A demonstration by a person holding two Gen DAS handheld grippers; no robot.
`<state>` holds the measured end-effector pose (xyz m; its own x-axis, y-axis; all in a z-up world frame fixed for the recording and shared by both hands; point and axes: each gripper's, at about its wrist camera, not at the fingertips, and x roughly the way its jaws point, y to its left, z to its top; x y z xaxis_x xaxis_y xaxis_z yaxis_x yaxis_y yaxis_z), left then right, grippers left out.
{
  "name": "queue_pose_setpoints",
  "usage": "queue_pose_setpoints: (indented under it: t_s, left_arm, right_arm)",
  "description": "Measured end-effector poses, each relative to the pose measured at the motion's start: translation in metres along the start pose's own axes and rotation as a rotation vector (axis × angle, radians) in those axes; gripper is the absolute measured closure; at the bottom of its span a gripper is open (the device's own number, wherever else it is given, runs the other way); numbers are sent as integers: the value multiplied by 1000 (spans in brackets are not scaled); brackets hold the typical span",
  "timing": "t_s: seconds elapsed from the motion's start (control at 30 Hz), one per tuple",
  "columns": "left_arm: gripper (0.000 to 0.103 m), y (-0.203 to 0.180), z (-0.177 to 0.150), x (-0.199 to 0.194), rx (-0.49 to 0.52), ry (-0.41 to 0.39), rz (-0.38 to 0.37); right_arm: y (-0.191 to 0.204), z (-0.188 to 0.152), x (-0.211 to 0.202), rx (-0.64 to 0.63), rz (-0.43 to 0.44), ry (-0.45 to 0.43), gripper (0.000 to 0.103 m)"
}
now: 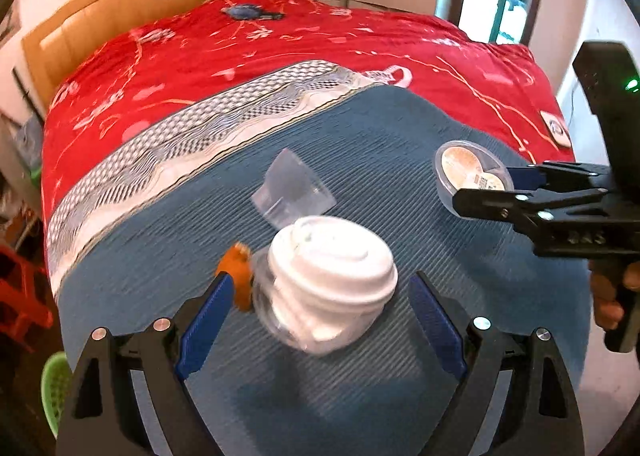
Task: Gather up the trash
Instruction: 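Grasp the labeled round plastic cup with the right tool while the left tool grasps the white-lidded cup, then carry both cups to the green wastebasket and open both tools to drop them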
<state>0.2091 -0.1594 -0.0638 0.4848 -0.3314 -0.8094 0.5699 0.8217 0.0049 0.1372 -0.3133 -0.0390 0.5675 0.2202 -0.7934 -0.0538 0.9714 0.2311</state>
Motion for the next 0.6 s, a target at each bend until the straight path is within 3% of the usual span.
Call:
queue_pose_setpoints:
  t_s: [0.6]
  left_arm:
    - [20, -13, 8, 41, 105, 51, 40]
  right_arm:
    - [-10, -6, 0, 25, 18, 2, 37]
